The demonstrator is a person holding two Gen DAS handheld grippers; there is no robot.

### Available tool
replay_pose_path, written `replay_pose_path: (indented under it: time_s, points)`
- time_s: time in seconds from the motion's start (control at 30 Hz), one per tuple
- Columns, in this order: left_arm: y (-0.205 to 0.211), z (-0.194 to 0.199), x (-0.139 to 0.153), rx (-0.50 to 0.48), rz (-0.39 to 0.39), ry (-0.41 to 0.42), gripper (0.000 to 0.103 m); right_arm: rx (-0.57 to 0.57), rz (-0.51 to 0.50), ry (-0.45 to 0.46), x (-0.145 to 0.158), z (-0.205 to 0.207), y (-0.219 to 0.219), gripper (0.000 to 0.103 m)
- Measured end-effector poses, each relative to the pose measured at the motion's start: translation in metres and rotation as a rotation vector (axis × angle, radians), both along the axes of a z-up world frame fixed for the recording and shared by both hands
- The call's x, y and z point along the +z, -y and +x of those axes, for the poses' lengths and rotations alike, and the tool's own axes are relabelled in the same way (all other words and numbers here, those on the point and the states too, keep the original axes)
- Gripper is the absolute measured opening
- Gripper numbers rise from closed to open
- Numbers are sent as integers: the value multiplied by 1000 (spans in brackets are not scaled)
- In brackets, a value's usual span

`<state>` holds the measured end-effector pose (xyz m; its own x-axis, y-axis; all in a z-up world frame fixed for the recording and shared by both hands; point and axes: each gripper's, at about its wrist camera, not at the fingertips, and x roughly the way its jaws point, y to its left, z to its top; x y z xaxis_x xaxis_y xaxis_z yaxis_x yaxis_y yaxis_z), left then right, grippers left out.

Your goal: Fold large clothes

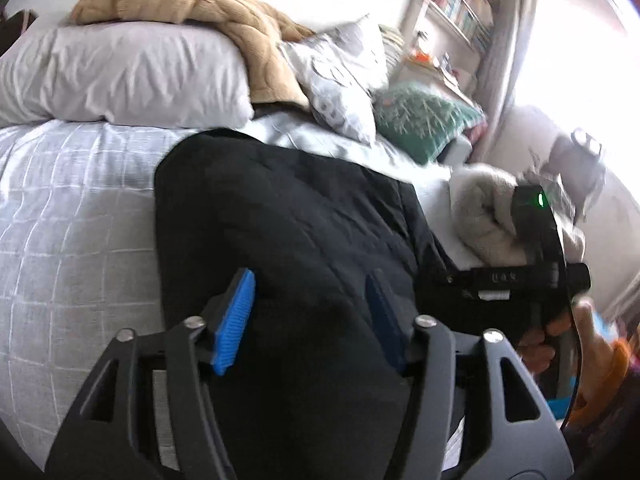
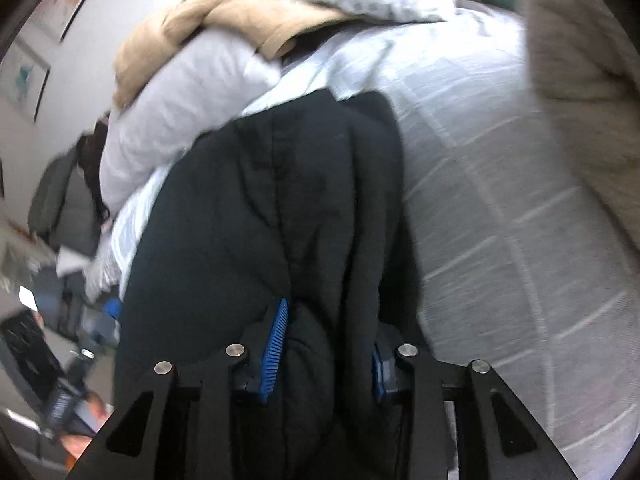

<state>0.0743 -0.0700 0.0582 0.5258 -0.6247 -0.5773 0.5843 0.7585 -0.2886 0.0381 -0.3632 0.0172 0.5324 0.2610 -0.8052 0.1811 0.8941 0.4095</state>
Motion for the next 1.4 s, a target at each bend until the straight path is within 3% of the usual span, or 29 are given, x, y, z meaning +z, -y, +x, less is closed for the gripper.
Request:
replay_pose_path:
  time_s: [0.1,0.13,0.17,0.23,0.37,0.53,0.63,0.73,0.8,0.9,1.03,1.17,1.3,1.4]
  points:
    - [15,-8,-10,-26,105,51,62,-8,-11,-11,9,0,10,45]
    - [18,-10,-12,-35,125,58,62,-24,-11,-12,13,-1,14,52]
    - [19,-10,-12,-35,131,59,62,-52,-8,-2,17,-4,24,56]
    - [18,-7,-7,-38,126,47,62,-124,-14,25,30,-13,38,56]
    - [11,6,15,-12,72,45,62,-251,-74,185,73,-34,41,56]
    - [32,46,33,49,117,87,62,-242,-109,339,109,-5,-10,56]
    - [52,74,24,58,158,49,62,-203,-128,351,95,24,-36,57]
    - [61,98,-11,60,222,-62,62,-205,-279,290,53,54,-48,57]
    - [57,103,-38,54,202,-102,62,-252,-361,228,26,60,-39,57]
    - [56,101,-51,51,158,-109,63,-289,-303,162,-7,66,-16,57]
    - [65,103,-62,51,179,-128,63,-300,-277,123,-25,71,-4,57]
    - [67,99,-56,55,206,-111,63,-306,-283,110,-24,71,-5,59]
    - [57,86,-30,60,220,-95,65,-276,-303,117,-5,54,-16,65]
    - [38,66,-8,61,185,-99,82,-230,-258,106,9,39,-16,71]
